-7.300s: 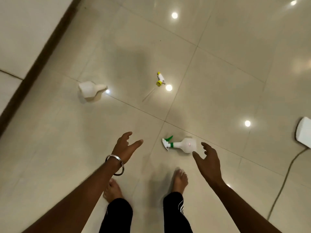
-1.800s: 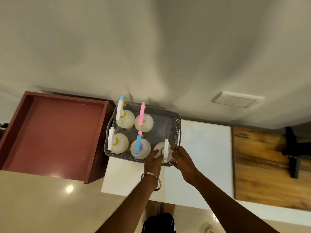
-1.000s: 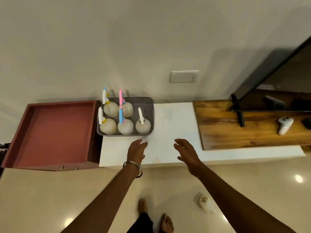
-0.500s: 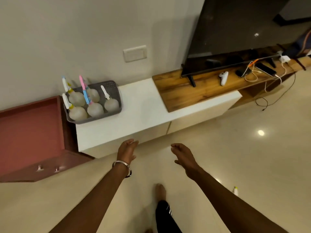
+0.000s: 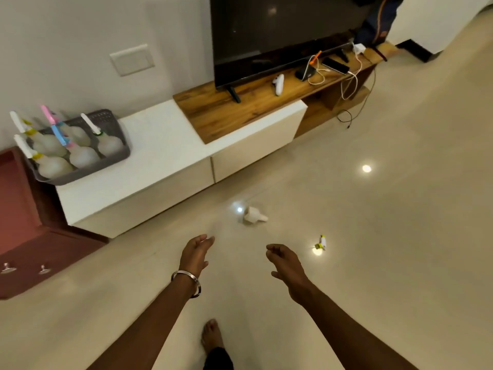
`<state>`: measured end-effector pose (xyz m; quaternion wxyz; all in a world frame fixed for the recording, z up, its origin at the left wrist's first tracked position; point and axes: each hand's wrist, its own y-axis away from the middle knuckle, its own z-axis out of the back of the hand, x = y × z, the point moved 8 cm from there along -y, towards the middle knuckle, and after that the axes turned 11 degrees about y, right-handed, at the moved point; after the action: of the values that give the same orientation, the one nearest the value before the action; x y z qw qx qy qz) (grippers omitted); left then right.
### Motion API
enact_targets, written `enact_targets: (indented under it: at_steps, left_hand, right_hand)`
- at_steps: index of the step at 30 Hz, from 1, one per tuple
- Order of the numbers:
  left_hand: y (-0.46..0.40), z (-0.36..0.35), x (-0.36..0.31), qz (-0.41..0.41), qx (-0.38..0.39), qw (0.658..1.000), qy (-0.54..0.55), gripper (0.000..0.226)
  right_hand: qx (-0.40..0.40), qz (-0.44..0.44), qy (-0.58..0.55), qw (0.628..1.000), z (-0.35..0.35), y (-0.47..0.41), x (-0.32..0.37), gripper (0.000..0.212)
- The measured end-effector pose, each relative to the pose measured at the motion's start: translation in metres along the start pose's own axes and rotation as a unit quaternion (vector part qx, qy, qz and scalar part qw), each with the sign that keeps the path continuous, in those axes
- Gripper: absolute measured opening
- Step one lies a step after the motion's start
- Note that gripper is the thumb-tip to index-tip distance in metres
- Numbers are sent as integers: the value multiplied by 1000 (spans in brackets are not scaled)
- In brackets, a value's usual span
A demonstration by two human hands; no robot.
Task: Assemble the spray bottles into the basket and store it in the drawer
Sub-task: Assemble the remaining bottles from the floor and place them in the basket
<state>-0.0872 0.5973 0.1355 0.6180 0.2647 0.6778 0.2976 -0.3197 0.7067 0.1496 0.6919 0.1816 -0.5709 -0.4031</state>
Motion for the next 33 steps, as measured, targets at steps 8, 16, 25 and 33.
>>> enact_targets:
  at_steps: [8,16,25,33]
  left_hand:
    - [77,-87,69,-17,51,996,-66,41]
    - [103,-172,122,-3,108,984,-143,47]
    - [15,-255,98,11,137,977,-161,47]
    - [-132,-337,80,-15,159,950,-267,51]
  right_hand:
    - [-31,3,-32,999,104,39,-85,20]
    - [-75,-33,-34,996,193,47,-150,23]
    - [-108,-67,-59,990,228,-39,-123,25]
    - [-162,-106,-80,978,241,-183,-106,18]
